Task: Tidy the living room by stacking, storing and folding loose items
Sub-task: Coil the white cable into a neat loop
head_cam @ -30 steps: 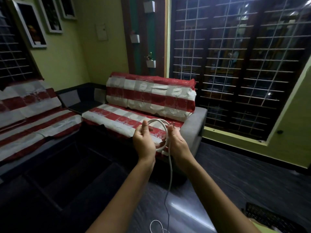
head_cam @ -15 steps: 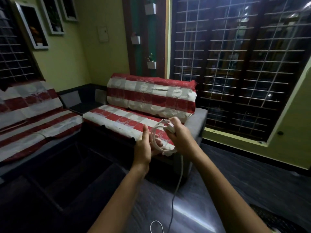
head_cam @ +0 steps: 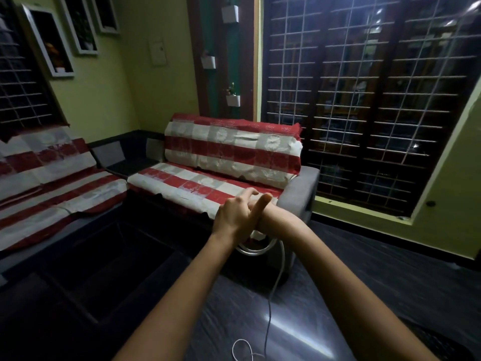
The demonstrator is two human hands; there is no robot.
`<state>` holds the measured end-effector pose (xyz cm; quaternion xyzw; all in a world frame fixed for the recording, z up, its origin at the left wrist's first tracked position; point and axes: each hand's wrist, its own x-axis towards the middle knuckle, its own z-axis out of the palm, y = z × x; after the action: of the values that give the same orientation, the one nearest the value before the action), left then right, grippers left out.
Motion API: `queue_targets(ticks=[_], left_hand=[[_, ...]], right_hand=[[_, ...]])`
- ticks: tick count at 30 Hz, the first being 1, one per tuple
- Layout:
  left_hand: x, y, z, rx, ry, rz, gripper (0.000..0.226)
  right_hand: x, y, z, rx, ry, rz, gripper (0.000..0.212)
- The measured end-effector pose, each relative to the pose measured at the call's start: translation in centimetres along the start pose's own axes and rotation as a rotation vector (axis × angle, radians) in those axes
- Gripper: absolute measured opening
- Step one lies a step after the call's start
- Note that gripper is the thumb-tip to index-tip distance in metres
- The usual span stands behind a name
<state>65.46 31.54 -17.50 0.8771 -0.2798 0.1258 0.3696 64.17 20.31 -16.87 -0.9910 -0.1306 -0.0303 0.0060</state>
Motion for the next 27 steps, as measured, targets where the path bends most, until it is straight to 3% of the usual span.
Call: queue_targets(ticks=[2, 4, 6, 8, 9, 11, 14, 18, 23, 25, 27], left_hand=[[0.1, 0.0, 0.1, -0.047, -0.063, -0.072, 0.134], [0.1, -0.3, 0.2, -0.166, -0.137, -0.132, 0.133], [0.3, -0.4, 0.3, -0.250, -0.172, -0.168, 0.122], [0.8, -0.2, 0.2, -0.272, -0.186, -0.222, 0.115], [1.0, -0.1, 0.1, -0.267, -0.201, -0.242, 0.113], [1.5, -0.1, -0.1, -0.227, -0.232, -0.262, 0.100], [2.0, 0.2, -0.4, -0.247, -0.270, -0.277, 0.090], [2.4, 0.0, -1.1, -0.254, -0.220, -0.215, 0.107], [2.4, -1.7, -3.1, -0.257, -0.152, -0.097, 0.073], [2.3, -1.6, -3.3, -0.180, -0.105, -0.054, 0.073], [2.2, -1.2, -3.0, -0.028, 0.028, -0.024, 0.056]], right_hand=[[0.5, -0.2, -0.3, 0.085, -0.048, 0.054, 0.034], [0.7, 0.2, -0.6, 0.239, 0.011, 0.147, 0.010], [0.1, 0.4, -1.3, 0.302, 0.114, 0.169, 0.029], [-0.2, 0.6, -1.0, 0.333, 0.167, 0.091, 0.020], [-0.2, 0.6, -1.0, 0.372, 0.189, 0.061, 0.028], [-0.6, 1.1, -0.9, 0.522, 0.204, 0.086, 0.056], [-1.2, 1.5, -0.9, 0.647, 0.191, 0.101, 0.062], [-2.1, 2.5, -1.5, 0.826, 0.095, 0.112, 0.068], [-3.5, 4.5, -2.4, 0.954, -0.001, 0.137, 0.066], [-3.5, 4.4, -2.7, 0.902, 0.062, 0.165, 0.069], [-3.1, 4.0, -2.5, 0.830, 0.180, 0.186, 0.065]])
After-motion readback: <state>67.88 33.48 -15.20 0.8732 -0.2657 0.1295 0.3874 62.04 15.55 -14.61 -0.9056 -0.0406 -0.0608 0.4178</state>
